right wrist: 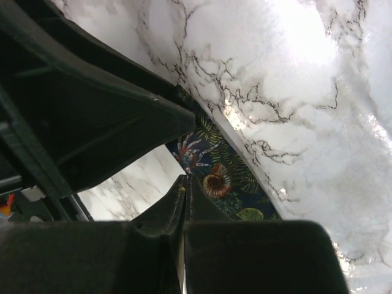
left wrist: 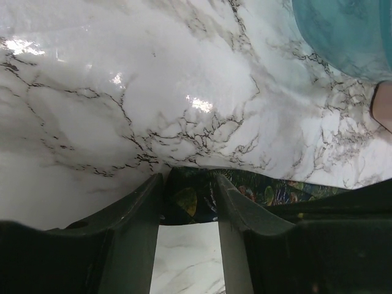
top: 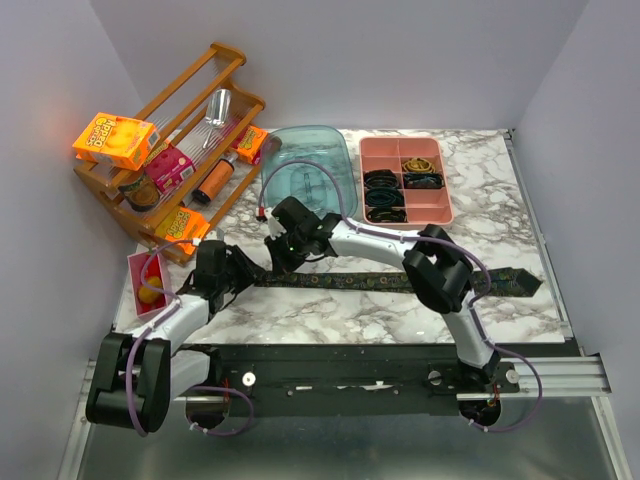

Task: Roll the ties
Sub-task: Flatten out the tie at the center of the board.

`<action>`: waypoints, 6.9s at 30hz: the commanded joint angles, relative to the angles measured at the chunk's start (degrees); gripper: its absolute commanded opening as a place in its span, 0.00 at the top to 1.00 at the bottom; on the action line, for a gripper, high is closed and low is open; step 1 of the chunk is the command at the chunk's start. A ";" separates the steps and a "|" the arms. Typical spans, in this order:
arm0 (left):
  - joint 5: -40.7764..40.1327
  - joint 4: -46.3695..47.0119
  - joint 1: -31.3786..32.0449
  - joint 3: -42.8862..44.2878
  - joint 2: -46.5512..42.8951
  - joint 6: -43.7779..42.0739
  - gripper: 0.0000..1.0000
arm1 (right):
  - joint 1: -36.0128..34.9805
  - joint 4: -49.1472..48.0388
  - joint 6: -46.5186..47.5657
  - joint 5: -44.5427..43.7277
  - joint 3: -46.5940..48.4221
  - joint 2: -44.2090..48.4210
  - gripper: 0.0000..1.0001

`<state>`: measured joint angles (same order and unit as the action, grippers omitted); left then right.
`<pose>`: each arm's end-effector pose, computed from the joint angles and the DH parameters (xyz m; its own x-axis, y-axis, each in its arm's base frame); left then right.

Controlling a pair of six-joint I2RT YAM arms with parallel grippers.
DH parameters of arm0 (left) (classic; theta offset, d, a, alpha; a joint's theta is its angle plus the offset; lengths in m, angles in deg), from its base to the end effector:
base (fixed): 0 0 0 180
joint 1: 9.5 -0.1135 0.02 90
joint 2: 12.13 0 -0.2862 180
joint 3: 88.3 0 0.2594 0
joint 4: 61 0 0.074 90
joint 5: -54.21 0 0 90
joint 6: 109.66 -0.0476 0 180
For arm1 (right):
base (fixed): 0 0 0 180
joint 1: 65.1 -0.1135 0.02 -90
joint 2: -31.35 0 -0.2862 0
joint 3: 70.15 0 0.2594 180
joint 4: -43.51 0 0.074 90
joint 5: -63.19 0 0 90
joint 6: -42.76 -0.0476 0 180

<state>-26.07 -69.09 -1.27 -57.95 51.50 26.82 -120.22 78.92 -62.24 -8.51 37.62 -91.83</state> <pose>0.1973 -0.0367 0.1477 -0.6437 -0.6291 -0.4359 -0.2908 0.7278 -0.6210 0.2748 0.4204 0.1917 -0.6591 -0.5158 -0.5472 -0.7472 0.5318 0.3986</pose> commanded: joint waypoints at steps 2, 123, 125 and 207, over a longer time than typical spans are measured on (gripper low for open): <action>0.74 -1.15 -0.32 -1.68 -1.32 0.02 0.48 | -0.17 0.02 -0.38 -1.25 2.73 -3.91 0.92; -8.14 -3.53 23.32 11.77 10.98 -6.31 0.71 | 2.03 8.19 -1.78 -17.51 -8.17 9.18 0.99; -7.69 -2.56 23.41 11.16 11.07 -6.05 0.53 | 2.11 8.10 -1.78 -17.25 -8.43 9.27 0.99; 1.62 4.83 11.63 -1.68 2.28 -1.04 0.57 | 1.24 3.53 0.15 -5.12 -7.47 0.39 0.99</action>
<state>-26.07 -67.52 10.71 -57.97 52.44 25.09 -118.67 81.94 -62.79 -13.47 29.90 -88.99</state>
